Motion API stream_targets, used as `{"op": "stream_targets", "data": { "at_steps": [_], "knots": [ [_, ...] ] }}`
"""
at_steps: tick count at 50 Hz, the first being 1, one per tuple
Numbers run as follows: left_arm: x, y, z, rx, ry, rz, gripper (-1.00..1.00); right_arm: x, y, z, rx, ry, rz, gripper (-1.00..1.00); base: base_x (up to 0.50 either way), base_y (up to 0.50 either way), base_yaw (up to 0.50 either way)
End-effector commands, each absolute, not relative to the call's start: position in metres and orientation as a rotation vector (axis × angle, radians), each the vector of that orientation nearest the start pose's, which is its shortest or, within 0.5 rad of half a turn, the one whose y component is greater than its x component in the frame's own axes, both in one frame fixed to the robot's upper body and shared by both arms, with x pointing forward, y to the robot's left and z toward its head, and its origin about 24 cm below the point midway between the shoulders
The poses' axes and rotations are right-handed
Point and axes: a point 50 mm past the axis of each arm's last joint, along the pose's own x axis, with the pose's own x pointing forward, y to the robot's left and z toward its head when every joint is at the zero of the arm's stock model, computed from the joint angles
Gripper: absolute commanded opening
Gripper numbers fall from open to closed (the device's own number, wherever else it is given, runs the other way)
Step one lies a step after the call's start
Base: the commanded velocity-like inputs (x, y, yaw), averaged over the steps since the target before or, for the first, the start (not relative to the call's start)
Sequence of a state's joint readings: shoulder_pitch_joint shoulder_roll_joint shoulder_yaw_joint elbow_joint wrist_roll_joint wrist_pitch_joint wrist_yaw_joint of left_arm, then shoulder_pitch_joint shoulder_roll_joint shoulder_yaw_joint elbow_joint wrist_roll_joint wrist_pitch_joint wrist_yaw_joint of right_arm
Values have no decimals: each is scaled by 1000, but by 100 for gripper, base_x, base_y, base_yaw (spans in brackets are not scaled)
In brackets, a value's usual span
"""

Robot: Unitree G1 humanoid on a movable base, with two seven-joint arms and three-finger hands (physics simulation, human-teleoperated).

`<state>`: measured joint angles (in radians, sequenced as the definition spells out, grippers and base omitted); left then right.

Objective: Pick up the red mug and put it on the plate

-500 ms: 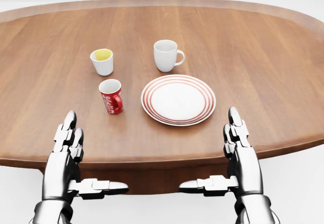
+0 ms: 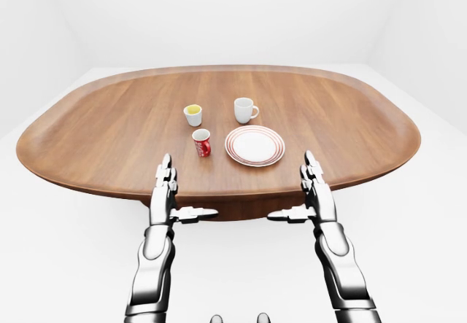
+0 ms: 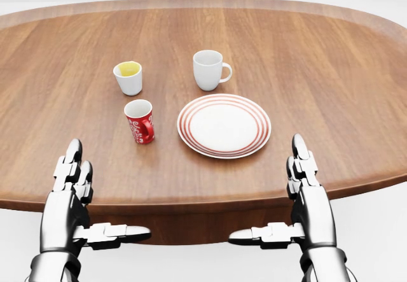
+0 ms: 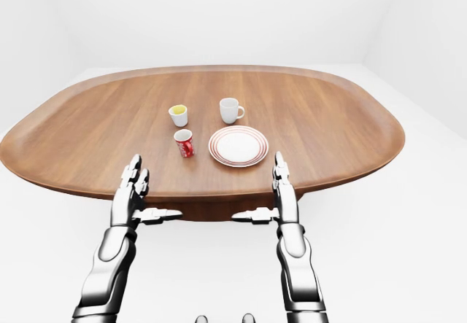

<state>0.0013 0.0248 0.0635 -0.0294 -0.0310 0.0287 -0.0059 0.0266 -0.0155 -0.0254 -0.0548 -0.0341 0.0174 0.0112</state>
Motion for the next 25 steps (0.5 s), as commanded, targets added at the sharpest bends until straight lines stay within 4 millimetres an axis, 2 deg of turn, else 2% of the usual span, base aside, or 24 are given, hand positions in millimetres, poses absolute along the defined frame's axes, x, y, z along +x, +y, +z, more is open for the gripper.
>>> {"op": "stream_targets", "data": {
  "at_steps": [1,25],
  "knots": [
    [251,171,48,-6,-5,67,100,248,-159,46,-73,-11,-24,100,0,0,0],
    [250,172,49,1,-8,71,100,248,-161,43,-78,-5,-29,100,0,22,0]
  ]
}}
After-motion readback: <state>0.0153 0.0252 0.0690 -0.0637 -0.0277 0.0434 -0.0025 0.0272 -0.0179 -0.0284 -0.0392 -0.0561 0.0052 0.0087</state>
